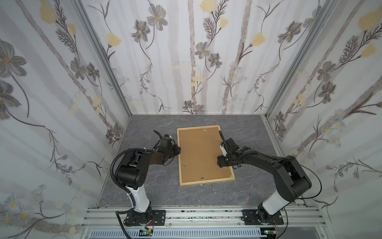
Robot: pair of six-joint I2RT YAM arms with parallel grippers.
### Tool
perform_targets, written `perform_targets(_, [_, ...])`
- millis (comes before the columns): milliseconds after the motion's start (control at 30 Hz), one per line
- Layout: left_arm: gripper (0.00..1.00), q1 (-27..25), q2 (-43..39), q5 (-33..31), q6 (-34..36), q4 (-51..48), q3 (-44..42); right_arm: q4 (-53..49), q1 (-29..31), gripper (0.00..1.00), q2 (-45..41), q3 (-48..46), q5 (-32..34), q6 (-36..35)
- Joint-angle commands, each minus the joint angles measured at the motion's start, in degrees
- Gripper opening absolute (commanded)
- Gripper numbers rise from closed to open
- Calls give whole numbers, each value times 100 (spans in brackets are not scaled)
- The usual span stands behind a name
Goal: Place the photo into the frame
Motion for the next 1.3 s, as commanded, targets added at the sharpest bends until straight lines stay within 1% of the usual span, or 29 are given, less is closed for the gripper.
perform_targets(0, [10, 132, 82, -1049, -45, -1674, -116, -1951, -10, 69, 128, -187, 178, 278])
perform_targets(167, [10, 131, 112, -985, -74, -1612, -134, -1981, -7, 69, 100, 87, 170, 262])
perform_targets(233, [10, 135, 113, -967, -82, -1603, -134, -2010, -5, 71, 94, 290, 155, 244])
perform_targets(333, [10, 129, 113, -962, -75, -1594, -134, -1988, 21, 77, 12, 707, -15, 185])
perform_targets(467, [12, 133, 110, -937, -83, -1603, -113, -1890, 124, 90, -143, 1307, -239, 104])
perform_targets(633, [17, 130, 37, -814, -75, -1603, -82, -1610, 240, 98, -336, 1710, -321, 103])
perform_targets(800, [19, 134, -13, -791, -15, -1665, -45, -1569, 293, 99, -286, 1549, -562, 115])
perform_targets(1000, [19, 131, 25, -760, -18, -1638, -49, -1395, 476, 100, -167, 918, -885, 380])
perform_targets(1100, [19, 127, 49, -769, -8, -1619, -64, -1332, 543, 100, -124, 732, -853, 487])
perform_targets(1267, [18, 128, 125, -778, 0, -1610, -64, -1264, 541, 100, 26, 721, -741, 642])
